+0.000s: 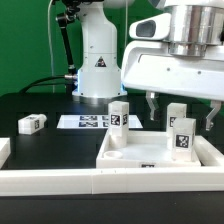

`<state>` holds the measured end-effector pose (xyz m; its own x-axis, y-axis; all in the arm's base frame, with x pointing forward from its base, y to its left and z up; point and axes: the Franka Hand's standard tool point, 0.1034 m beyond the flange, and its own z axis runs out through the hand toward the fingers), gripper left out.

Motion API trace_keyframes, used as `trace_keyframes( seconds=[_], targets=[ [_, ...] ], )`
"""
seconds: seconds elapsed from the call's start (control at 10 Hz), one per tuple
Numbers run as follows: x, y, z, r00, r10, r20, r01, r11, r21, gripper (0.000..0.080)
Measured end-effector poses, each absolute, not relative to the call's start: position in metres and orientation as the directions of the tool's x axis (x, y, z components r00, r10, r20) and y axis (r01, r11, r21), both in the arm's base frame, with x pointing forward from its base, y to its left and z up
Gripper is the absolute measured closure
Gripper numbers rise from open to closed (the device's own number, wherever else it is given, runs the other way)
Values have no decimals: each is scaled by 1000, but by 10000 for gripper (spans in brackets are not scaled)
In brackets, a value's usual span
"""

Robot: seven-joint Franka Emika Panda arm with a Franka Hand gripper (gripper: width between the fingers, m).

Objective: Assemble square table

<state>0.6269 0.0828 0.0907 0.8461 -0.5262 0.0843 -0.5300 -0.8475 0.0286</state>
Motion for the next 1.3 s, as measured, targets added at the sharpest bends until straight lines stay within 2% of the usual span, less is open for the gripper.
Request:
trace_keyframes(
  seconds=[0.2,0.7,0.9,1.1,1.3],
  targets=[
    [626,79,98,928,-363,77,-368,-929,52,155],
    [620,73,100,956,-286,58,-289,-956,56,151],
    [602,39,110,983,-174,54,-177,-983,51,151],
    [596,-12,116,991,-121,51,-123,-991,56,151],
    [598,-26,116,989,-136,57,-140,-988,64,151]
  ],
)
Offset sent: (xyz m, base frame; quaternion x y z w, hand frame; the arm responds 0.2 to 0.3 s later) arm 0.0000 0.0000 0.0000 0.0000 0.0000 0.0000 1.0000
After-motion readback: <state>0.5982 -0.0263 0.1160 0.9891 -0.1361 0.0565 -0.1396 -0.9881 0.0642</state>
